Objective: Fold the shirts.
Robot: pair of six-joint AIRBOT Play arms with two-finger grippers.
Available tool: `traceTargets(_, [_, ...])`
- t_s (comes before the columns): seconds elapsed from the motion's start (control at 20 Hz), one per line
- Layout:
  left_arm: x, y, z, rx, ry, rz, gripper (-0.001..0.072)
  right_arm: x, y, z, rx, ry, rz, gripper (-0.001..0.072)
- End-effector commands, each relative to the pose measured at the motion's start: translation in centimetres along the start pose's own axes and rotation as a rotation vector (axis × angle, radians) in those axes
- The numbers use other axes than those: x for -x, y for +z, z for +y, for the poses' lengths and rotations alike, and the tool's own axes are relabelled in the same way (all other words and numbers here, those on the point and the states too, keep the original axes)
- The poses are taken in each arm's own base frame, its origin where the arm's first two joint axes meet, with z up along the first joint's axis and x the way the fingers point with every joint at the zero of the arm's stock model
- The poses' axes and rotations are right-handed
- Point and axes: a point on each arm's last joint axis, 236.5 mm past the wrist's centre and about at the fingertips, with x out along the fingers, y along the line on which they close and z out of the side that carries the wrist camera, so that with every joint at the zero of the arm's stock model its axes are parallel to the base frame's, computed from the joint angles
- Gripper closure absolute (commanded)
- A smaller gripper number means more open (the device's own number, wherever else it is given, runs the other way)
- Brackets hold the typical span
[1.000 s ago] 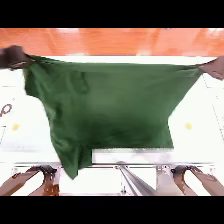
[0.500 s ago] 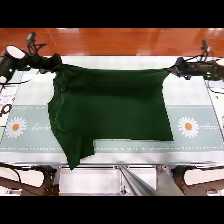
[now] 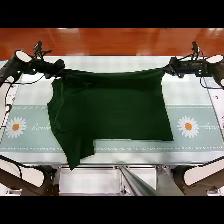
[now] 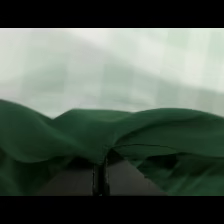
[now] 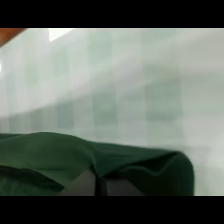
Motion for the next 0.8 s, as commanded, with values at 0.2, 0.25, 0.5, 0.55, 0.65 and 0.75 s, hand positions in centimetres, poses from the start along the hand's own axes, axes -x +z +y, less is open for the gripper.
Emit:
traceTargets(0.2, [2.7,-7.8,2.0,-0.095,-0.024,0.379,0.0682,2.2,-8.1,-4.5,0.044,-0.167,0.370,0.0691])
traceTargets(0.25, [2.7,-8.8,2.2,-0.091,-0.025,0.424,0.0682,2.4,-8.2,-5.1,0.027,-0.198,0.374,0.0691])
traceTargets(0.5, [2.0,-12.4,2.4,-0.086,-0.034,0.581,0.0682,2.2,-8.8,-5.2,0.026,-0.226,0.394,0.0691])
traceTargets(0.55, [1.9,-12.6,2.4,-0.090,-0.030,0.589,0.0682,2.0,-9.1,-5.1,0.035,-0.233,0.406,0.0691])
traceTargets(0.65, [1.8,-12.8,2.7,-0.088,-0.013,0.597,0.0682,1.4,-9.9,-4.9,0.047,-0.240,0.435,0.0691])
traceTargets(0.75, [2.1,-13.1,2.9,-0.076,-0.007,0.611,0.0682,1.0,-10.5,-5.2,0.049,-0.258,0.455,0.0691])
